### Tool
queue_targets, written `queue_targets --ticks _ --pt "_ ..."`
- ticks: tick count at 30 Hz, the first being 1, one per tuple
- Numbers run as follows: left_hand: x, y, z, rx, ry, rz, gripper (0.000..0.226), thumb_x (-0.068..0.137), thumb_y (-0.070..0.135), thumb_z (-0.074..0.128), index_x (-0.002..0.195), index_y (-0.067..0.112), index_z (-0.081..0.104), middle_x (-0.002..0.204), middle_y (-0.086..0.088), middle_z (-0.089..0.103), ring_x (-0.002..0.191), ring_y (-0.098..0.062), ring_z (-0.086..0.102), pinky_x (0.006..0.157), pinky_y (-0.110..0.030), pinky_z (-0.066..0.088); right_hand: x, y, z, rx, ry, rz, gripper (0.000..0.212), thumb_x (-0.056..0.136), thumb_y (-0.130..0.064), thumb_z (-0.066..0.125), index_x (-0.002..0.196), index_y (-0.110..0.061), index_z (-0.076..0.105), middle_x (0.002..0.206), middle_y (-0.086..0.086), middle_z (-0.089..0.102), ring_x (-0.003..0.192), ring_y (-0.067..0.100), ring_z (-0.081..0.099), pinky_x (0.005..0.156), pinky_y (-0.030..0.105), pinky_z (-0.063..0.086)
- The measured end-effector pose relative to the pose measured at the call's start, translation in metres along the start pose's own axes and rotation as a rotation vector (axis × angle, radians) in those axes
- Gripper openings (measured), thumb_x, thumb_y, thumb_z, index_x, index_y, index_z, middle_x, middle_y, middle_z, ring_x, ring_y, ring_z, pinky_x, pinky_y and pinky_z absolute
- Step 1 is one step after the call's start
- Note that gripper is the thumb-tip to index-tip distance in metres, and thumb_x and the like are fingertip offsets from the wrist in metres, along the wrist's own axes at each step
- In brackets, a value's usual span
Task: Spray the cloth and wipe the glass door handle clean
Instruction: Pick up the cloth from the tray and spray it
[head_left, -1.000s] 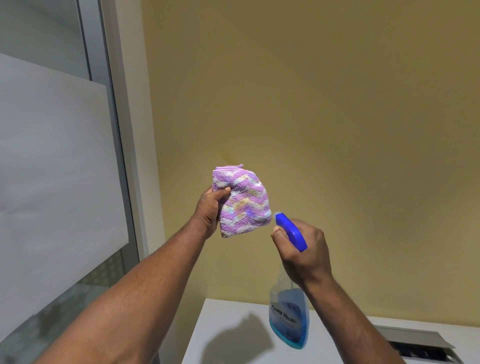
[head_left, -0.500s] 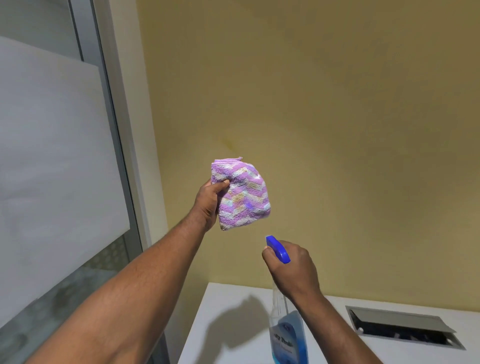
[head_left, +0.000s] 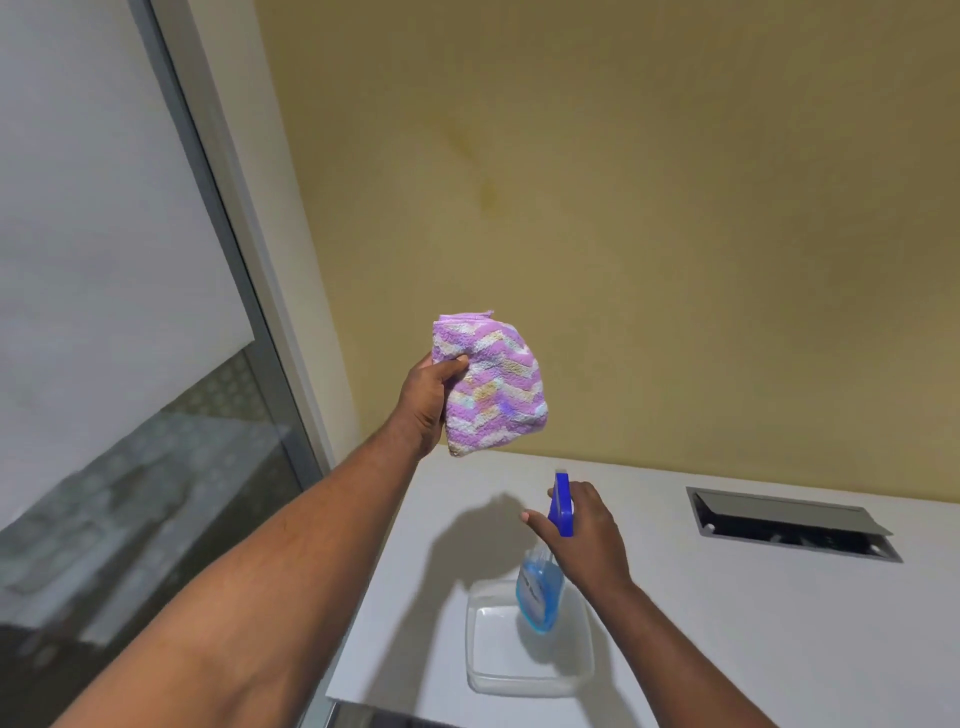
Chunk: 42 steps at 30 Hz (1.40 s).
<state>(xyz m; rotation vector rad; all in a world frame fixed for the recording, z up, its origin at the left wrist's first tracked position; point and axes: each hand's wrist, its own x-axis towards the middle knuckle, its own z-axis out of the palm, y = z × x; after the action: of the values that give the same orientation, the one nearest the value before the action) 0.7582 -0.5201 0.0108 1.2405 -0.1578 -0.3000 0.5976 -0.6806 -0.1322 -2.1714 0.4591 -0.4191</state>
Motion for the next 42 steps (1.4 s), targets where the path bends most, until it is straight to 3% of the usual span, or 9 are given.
queue_targets --ticks 3,11,18,22,29,32,35,39,42 --pt "-0.006 -0.022 -0.006 -0.003 0.009 -0.049 0.025 0.099 0.009 0.056 0.120 0.015 0.067 0.106 -0.011 0.078 0.093 -0.030 0.076 0.078 -0.042 0.062 -0.005 0.024 0.007 -0.017 -0.036 0.051 0.055 0.076 -0.058 0.084 0.111 -0.024 0.060 0.104 -0.009 0.060 0.087 0.014 0.064 0.072 0.028 0.051" --pt "-0.015 -0.070 -0.020 0.005 0.017 -0.164 0.021 0.100 0.010 0.055 0.115 0.018 0.068 0.099 -0.008 0.079 0.088 -0.027 0.077 0.072 -0.038 0.062 -0.017 0.078 0.024 -0.025 -0.100 0.167 0.060 0.077 -0.042 0.090 0.121 -0.021 0.055 0.107 -0.008 0.054 0.090 0.016 0.062 0.067 0.017 0.043" --pt "-0.016 -0.104 -0.032 0.011 0.027 -0.255 0.022 0.100 0.010 0.056 0.117 0.016 0.069 0.102 -0.009 0.079 0.090 -0.029 0.076 0.080 -0.041 0.062 -0.026 0.095 0.039 0.020 -0.147 0.285 0.048 0.084 -0.025 0.086 0.117 -0.022 0.052 0.109 -0.008 0.059 0.079 0.000 0.061 0.064 0.012 0.041" --pt "-0.013 -0.110 -0.037 0.006 0.020 -0.268 0.023 0.100 0.009 0.056 0.119 0.015 0.068 0.102 -0.010 0.079 0.091 -0.029 0.076 0.086 -0.044 0.061 -0.017 0.094 0.040 -0.039 -0.130 0.283 0.053 0.082 -0.032 0.088 0.121 -0.021 0.054 0.113 -0.007 0.056 0.083 0.011 0.062 0.066 0.019 0.043" --pt "-0.007 -0.092 -0.035 0.012 -0.026 -0.234 0.023 0.100 0.011 0.058 0.119 0.016 0.069 0.107 -0.011 0.078 0.094 -0.031 0.076 0.087 -0.046 0.061 -0.018 0.104 0.037 -0.156 -0.192 0.356 0.067 0.086 -0.017 0.079 0.144 -0.017 0.046 0.144 0.004 0.050 0.112 0.023 0.062 0.091 0.033 0.052" --pt "-0.006 -0.082 -0.032 0.016 -0.046 -0.214 0.023 0.100 0.011 0.057 0.119 0.016 0.068 0.103 -0.010 0.079 0.090 -0.028 0.077 0.078 -0.040 0.062 -0.023 0.096 0.029 -0.260 -0.180 0.368 0.083 0.089 -0.022 0.075 0.159 -0.017 0.030 0.159 0.005 0.038 0.142 0.025 0.045 0.104 0.034 0.044" --pt "-0.008 -0.075 -0.027 0.020 -0.080 -0.199 0.023 0.099 0.010 0.057 0.118 0.016 0.068 0.100 -0.008 0.079 0.088 -0.027 0.077 0.075 -0.038 0.062 -0.020 0.076 0.017 -0.350 -0.078 0.313 0.080 0.088 -0.016 0.069 0.159 -0.017 0.031 0.161 0.004 0.037 0.145 0.024 0.039 0.109 0.038 0.038" --pt "-0.012 -0.067 -0.023 0.022 -0.119 -0.192 0.023 0.099 0.011 0.057 0.118 0.015 0.068 0.103 -0.010 0.078 0.090 -0.030 0.076 0.082 -0.042 0.062 -0.005 0.036 0.009 -0.036 0.152 0.190 0.066 0.086 0.001 0.055 0.149 -0.019 0.046 0.151 0.001 0.049 0.138 0.021 0.047 0.116 0.045 0.035" --pt "-0.018 -0.061 -0.021 0.015 -0.144 -0.187 0.023 0.099 0.011 0.057 0.120 0.014 0.068 0.106 -0.013 0.078 0.093 -0.033 0.075 0.088 -0.048 0.061 0.007 -0.010 0.003 0.372 0.124 0.174 0.052 0.097 -0.014 0.047 0.149 -0.021 0.048 0.149 0.001 0.054 0.133 0.016 0.052 0.107 0.034 0.040"
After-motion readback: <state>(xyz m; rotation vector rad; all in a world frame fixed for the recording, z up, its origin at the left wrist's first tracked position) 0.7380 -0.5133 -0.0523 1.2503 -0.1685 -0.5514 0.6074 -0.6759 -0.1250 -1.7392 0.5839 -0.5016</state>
